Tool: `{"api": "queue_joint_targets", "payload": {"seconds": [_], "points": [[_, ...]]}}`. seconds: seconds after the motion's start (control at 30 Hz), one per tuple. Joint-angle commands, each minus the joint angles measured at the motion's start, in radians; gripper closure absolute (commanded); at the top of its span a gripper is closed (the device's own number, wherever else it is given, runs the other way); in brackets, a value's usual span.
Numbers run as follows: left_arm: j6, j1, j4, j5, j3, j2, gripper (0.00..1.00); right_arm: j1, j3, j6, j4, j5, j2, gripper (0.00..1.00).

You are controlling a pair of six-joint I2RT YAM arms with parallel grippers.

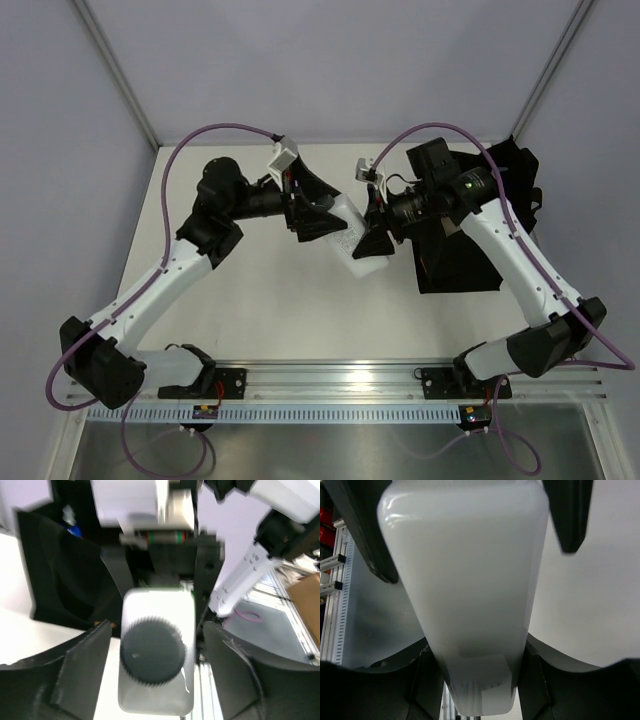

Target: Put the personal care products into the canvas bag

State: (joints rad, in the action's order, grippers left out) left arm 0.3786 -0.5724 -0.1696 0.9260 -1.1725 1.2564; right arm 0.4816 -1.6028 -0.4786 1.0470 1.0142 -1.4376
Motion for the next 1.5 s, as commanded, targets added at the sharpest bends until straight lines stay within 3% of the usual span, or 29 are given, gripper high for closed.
{"api": "queue_joint_targets", "payload": {"seconds": [0.0,0.03,0.23,0.47,0.6,0.83,1.13,1.33,1.47], "points": [[-0.017,0.012,-0.148,-0.102,-0.059,-0.074,0.12,-0.006,-0.045,-0.023,0.013,0.031,0.081,1.0],[-0.03,0.019,-0.104,-0.152,-0.07,-0.093,0.01,-0.032,-0.043,-0.018,0.008,0.023,0.092,1.0],[-0.184,0.068,0.139,-0.438,-0.156,-0.163,0.01,-0.211,-0.054,0.02,-0.022,0.037,0.19,1.0],[-0.282,0.075,0.249,-0.55,0.085,-0.297,0.01,-0.466,-0.175,0.095,-0.061,-0.152,0.24,1.0],[-0.31,0.075,0.294,-0.619,0.241,-0.402,0.01,-0.581,-0.226,-0.003,-0.056,-0.34,0.197,1.0],[-0.363,0.075,0.43,-0.736,0.369,-0.521,0.01,-0.658,-0.227,-0.175,-0.059,-0.552,0.083,1.0],[-0.406,0.075,0.495,-0.79,0.433,-0.62,0.01,-0.667,-0.197,-0.455,0.195,-0.687,0.046,1.0],[-0.415,0.074,0.509,-0.78,0.427,-0.608,0.01,-0.667,-0.106,-0.467,0.205,-0.73,0.017,1.0],[-0.417,0.075,0.51,-0.782,0.427,-0.609,0.01,-0.666,-0.072,-0.422,0.136,-0.79,-0.05,0.91]]}}
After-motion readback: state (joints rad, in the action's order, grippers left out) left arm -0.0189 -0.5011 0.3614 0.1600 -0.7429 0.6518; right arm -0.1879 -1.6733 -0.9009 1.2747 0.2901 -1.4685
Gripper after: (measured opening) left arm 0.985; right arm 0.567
